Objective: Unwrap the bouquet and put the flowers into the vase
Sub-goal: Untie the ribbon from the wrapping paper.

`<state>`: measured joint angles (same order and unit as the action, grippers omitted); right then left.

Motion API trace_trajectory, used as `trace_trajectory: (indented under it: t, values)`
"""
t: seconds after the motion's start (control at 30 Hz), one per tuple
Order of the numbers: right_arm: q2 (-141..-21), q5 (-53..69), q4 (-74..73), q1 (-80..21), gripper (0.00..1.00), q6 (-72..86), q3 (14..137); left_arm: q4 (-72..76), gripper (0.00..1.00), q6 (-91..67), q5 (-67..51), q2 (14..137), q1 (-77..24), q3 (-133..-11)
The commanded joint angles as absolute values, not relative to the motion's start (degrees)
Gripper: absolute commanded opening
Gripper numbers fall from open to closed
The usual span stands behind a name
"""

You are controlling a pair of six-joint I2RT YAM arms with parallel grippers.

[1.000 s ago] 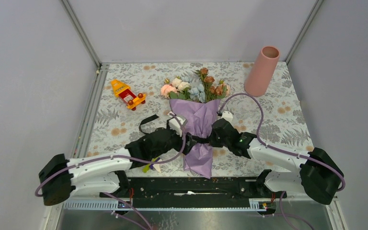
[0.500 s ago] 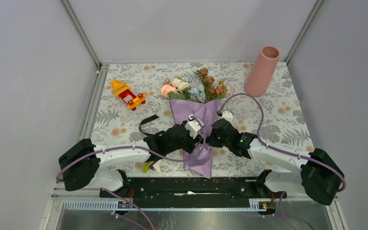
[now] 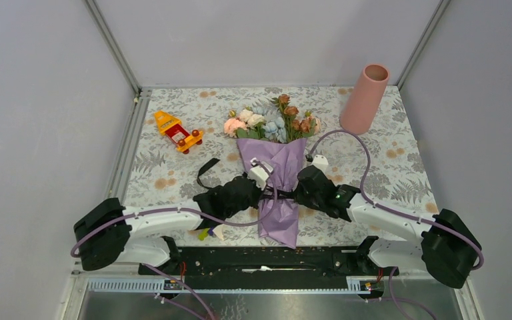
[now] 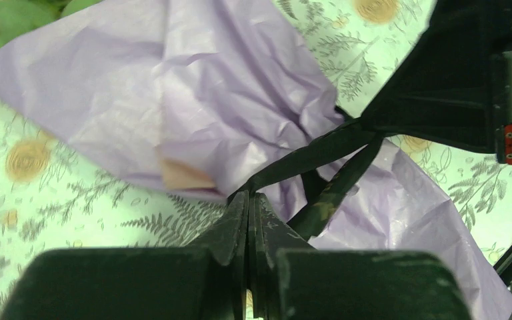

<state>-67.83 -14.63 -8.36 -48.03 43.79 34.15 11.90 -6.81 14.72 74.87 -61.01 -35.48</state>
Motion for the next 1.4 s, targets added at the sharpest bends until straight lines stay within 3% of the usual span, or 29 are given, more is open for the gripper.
trace_trajectory:
  t: [0.0,0.27,0.53,0.7,0.9,1.1,1.27,1.37]
  values:
    - [-65.67,-19.45,-10.91,-46.65,0.00,44.94,33.06,14.48,0.00,-15.88,24.81,68.21,-60.70,-31.74]
    - [-65.73,-19.81,-10.87,-45.94,0.00,46.01,31.36,10.02,0.00,-40.26,28.70,62.29,-60.47,-23.75]
    - [-64.77,-20.66,-10.93,-45.71,0.01,46.91,29.96,10.22,0.00,-48.42,29.44,57.57,-60.48,-18.38]
    - [-59.03,-19.12,-10.14,-45.62,0.44,42.95,29.16,12.34,0.00,-46.09,25.74,56.88,-60.41,-18.53]
    - [-51.42,-9.20,-5.02,-45.70,0.67,31.47,28.44,14.01,0.00,-46.52,23.67,56.83,-60.47,-18.72]
    - [-57.86,1.50,-1.79,-49.21,0.63,25.52,33.58,14.52,0.00,-46.93,23.47,56.43,-60.51,-18.37]
    - [-66.22,2.03,2.11,-53.72,0.51,24.89,38.69,14.37,0.00,-47.18,23.27,56.26,-60.47,-18.29]
    - [-70.09,1.05,2.81,-55.98,0.49,24.31,41.61,14.25,0.00,-47.37,23.36,56.00,-60.39,-18.11]
